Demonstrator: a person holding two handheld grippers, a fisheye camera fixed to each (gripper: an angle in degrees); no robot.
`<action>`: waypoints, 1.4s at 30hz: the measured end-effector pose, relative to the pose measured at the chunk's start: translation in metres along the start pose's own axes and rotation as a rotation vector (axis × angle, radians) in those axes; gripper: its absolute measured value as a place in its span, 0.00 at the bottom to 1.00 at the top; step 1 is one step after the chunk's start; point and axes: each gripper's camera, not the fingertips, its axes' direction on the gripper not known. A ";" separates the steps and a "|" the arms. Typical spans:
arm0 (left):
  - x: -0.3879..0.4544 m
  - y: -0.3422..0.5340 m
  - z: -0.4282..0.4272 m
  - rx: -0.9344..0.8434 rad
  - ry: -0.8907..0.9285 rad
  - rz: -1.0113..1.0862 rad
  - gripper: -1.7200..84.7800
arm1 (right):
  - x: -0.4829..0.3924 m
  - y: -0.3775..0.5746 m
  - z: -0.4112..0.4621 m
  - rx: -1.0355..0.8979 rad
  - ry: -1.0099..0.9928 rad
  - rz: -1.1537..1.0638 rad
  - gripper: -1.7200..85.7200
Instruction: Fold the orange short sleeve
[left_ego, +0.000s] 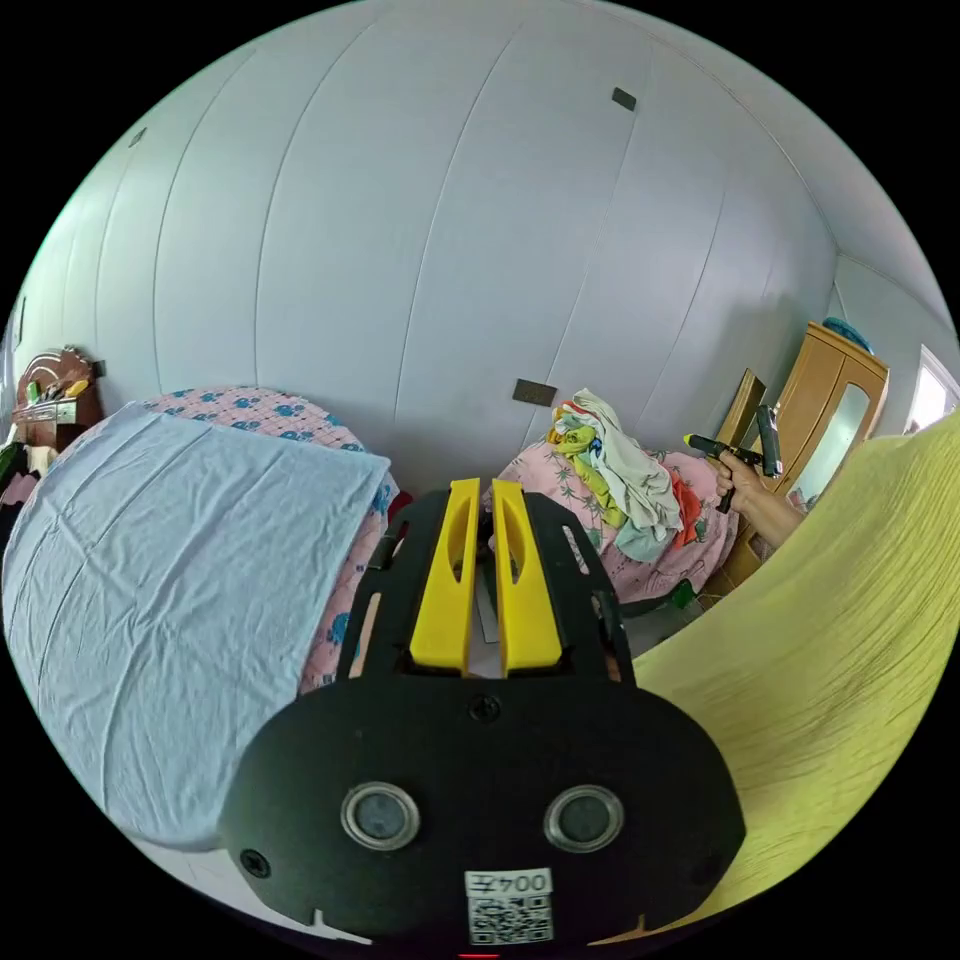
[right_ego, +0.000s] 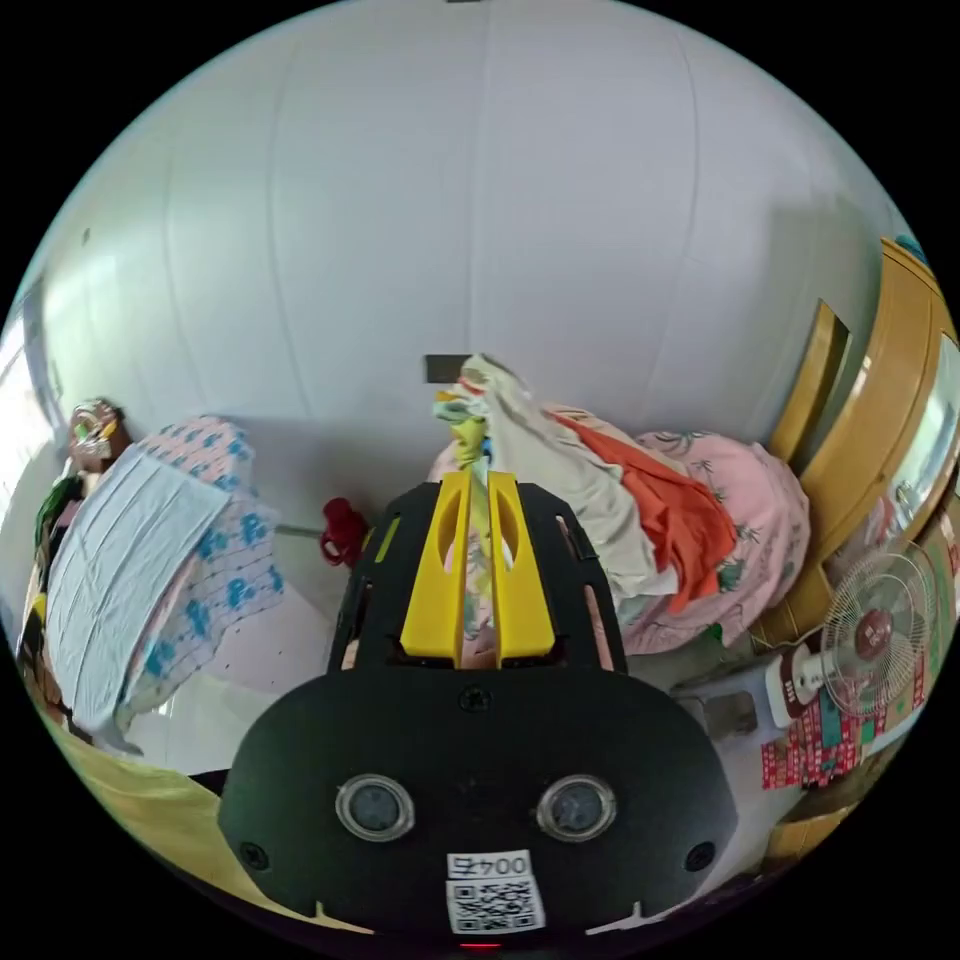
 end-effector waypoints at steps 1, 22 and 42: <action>-0.019 -0.009 0.033 0.000 0.012 -0.002 0.05 | 0.009 -0.033 0.010 -0.024 0.028 0.028 0.08; -0.170 -0.050 0.391 -0.198 -0.135 -0.077 0.04 | 0.137 -0.393 0.181 -0.613 0.099 -0.147 0.12; -0.243 -0.025 0.457 -0.156 -0.071 -0.092 0.06 | 0.403 -0.466 -0.239 0.483 -0.814 0.287 0.01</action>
